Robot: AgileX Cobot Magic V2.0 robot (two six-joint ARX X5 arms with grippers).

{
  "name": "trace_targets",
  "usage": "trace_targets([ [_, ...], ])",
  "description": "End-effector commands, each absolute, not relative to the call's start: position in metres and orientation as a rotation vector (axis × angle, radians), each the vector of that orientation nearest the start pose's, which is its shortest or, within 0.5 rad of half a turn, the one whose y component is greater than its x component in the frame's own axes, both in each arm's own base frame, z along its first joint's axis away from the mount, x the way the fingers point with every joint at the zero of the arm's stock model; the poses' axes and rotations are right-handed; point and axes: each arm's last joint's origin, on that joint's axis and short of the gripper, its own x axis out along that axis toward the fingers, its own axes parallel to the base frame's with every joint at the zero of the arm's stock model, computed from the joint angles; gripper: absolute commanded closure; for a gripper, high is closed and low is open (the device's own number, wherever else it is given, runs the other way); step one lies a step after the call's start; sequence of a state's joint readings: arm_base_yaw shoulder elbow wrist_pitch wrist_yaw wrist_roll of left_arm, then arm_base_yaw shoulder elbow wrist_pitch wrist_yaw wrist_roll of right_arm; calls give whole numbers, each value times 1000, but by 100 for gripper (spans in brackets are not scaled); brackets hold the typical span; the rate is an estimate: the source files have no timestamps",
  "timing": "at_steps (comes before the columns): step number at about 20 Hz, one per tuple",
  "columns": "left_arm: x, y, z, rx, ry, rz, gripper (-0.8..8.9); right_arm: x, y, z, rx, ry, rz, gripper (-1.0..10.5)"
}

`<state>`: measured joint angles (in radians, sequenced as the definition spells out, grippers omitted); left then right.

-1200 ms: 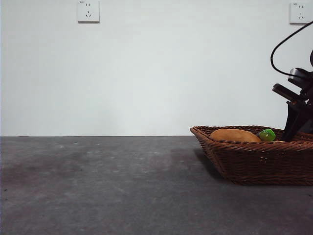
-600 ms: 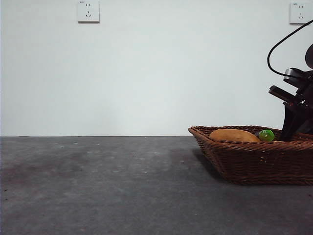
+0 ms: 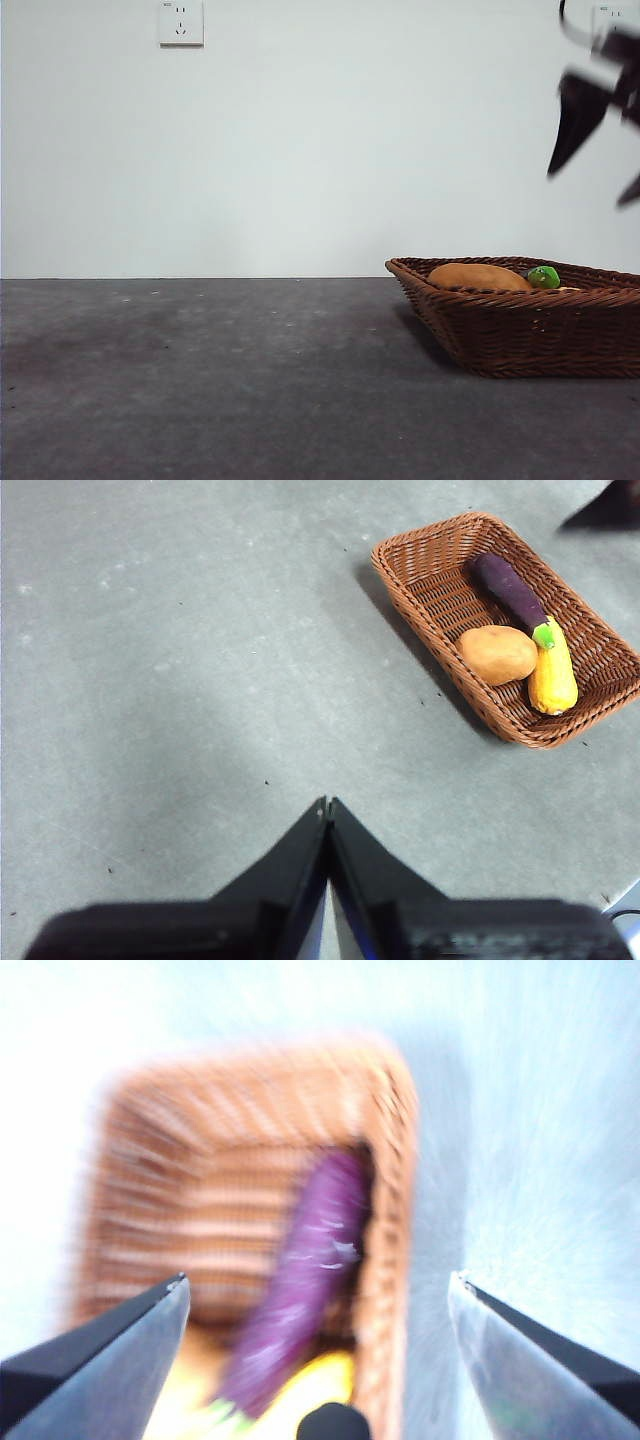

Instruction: Help me put the vegetables on the table into the basket

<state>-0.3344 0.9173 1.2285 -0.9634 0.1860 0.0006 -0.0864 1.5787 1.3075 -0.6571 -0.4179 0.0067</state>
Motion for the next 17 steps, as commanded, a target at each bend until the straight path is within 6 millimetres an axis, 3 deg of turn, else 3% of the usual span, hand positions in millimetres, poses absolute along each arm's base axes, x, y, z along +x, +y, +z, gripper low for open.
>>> trace_targets([
  [1,142,-55,385,64,653,-507,822,298,-13,320,235,897,327,518],
  [4,142,-55,385,79,649,-516,822,238,-2,360,261,874,418,642],
  [6,142,-55,385,87,647,-518,822,203,3,375,259,878,439,655],
  [8,142,-55,385,98,644,-522,822,171,9,386,238,864,467,760],
  [13,141,-56,385,88,646,-559,822,116,14,396,211,861,502,897],
  [17,141,-56,385,82,646,-576,822,94,14,397,184,856,512,962],
])
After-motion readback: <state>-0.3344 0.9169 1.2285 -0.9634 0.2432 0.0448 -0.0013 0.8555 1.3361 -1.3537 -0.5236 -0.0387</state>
